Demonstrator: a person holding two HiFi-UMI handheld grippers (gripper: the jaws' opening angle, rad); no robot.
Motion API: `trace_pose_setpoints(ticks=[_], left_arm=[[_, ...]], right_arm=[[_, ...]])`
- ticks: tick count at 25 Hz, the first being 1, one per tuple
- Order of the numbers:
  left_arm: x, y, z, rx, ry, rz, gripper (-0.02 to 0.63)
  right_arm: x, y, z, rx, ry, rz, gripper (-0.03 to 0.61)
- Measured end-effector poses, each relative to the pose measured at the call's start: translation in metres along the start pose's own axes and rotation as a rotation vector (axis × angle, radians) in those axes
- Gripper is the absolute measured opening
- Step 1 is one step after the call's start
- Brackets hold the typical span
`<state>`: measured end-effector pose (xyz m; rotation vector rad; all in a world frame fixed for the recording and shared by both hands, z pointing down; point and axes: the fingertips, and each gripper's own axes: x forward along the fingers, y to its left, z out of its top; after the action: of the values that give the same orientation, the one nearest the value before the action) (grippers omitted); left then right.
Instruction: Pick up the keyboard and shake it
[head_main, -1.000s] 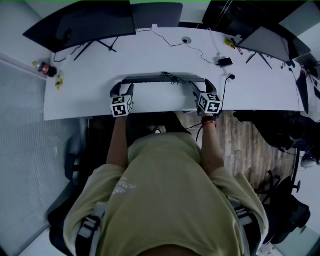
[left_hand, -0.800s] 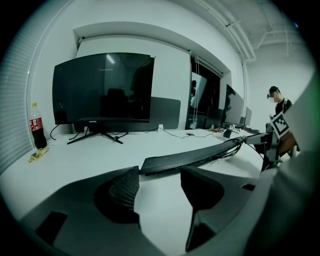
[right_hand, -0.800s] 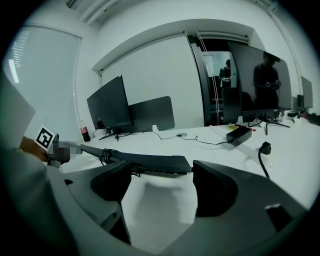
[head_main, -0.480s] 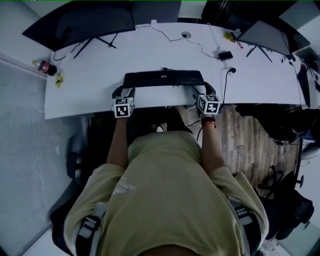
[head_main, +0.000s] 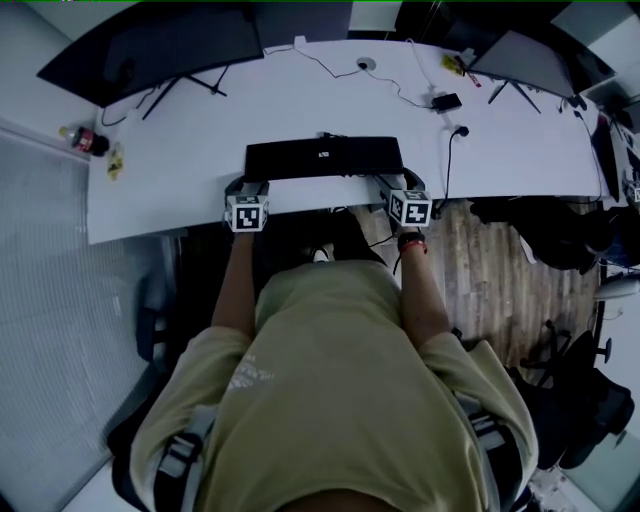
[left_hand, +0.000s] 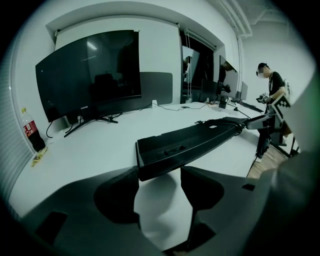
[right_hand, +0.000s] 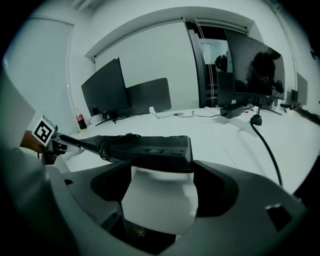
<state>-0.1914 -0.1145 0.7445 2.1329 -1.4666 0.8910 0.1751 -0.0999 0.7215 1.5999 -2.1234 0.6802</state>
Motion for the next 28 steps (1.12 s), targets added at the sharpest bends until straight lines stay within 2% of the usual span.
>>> trace_pose_setpoints(ticks=[7,9,12,21,25,28], left_arm=[[0.001,-0.002,-0.018,0.028,0.089,0.010,0.272],[0.001,-0.004,-0.023,0.009,0.094,0.002,0.272],[0.000,-0.004,-0.030,-0.035,0.075,-0.017,0.273],[-0.012,-0.010,-0.007,-0.054,-0.015,-0.046,0.273],[-0.011,-0.010,0.002,-0.064,-0.028,-0.031,0.273],[-0.012,-0.016,0.019,-0.088,-0.058,-0.057,0.273]], right_arm=[[0.002,0.001,-0.016,0.019,0.060,-0.025,0.390],[0.004,0.002,-0.021,0.026,0.085,-0.033,0.390],[0.003,0.002,-0.025,0.030,0.100,-0.050,0.391],[-0.009,0.006,-0.015,0.049,0.059,-0.078,0.390],[-0.012,0.012,0.005,0.041,0.014,-0.058,0.388],[-0.015,0.017,0.034,0.018,-0.034,-0.055,0.371]])
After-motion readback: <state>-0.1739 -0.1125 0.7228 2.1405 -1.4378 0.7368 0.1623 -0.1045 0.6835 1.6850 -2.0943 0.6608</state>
